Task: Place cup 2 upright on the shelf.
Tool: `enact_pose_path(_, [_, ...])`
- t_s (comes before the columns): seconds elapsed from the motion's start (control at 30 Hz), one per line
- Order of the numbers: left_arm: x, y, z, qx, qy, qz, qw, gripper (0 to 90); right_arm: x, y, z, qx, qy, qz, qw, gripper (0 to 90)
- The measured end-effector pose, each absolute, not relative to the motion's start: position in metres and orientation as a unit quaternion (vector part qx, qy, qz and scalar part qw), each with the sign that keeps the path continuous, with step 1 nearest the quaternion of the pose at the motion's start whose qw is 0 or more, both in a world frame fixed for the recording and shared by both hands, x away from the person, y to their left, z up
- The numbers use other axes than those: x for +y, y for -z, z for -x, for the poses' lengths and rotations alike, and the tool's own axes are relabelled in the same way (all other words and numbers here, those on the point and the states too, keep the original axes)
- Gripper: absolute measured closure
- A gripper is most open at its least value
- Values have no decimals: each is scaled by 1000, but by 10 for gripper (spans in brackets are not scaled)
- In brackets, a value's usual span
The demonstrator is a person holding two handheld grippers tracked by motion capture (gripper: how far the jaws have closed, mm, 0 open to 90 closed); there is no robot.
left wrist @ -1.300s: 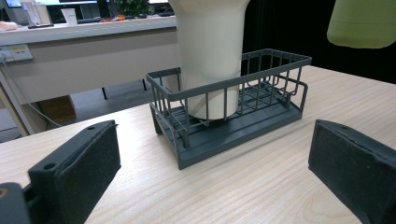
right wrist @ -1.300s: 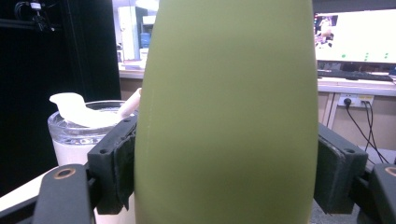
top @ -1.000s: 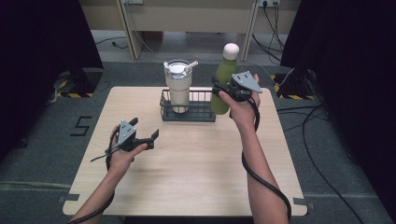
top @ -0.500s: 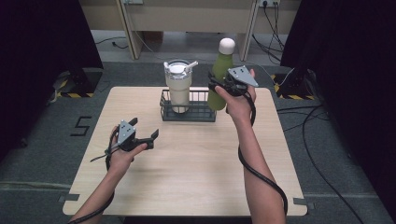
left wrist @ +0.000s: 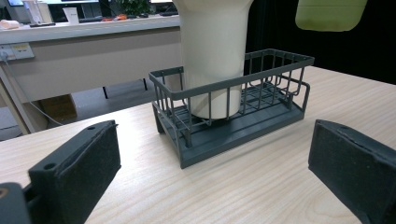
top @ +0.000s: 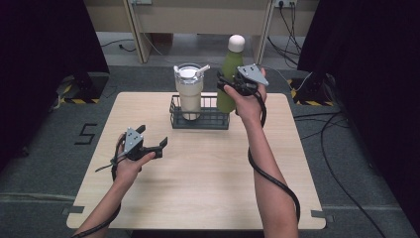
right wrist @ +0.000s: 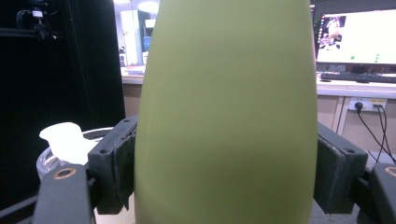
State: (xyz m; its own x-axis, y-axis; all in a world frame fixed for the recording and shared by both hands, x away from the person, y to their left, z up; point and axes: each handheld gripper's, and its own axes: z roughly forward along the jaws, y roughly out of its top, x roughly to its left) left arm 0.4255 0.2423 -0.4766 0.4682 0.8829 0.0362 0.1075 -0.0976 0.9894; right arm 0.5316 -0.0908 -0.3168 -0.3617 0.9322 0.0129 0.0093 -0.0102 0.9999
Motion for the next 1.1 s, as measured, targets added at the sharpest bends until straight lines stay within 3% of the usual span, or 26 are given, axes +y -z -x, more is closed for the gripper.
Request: enact_pose_path(1.1, [245,477,-426,383,-349,-651,555,15,-76,329,-564,590,-571,-427,379,229])
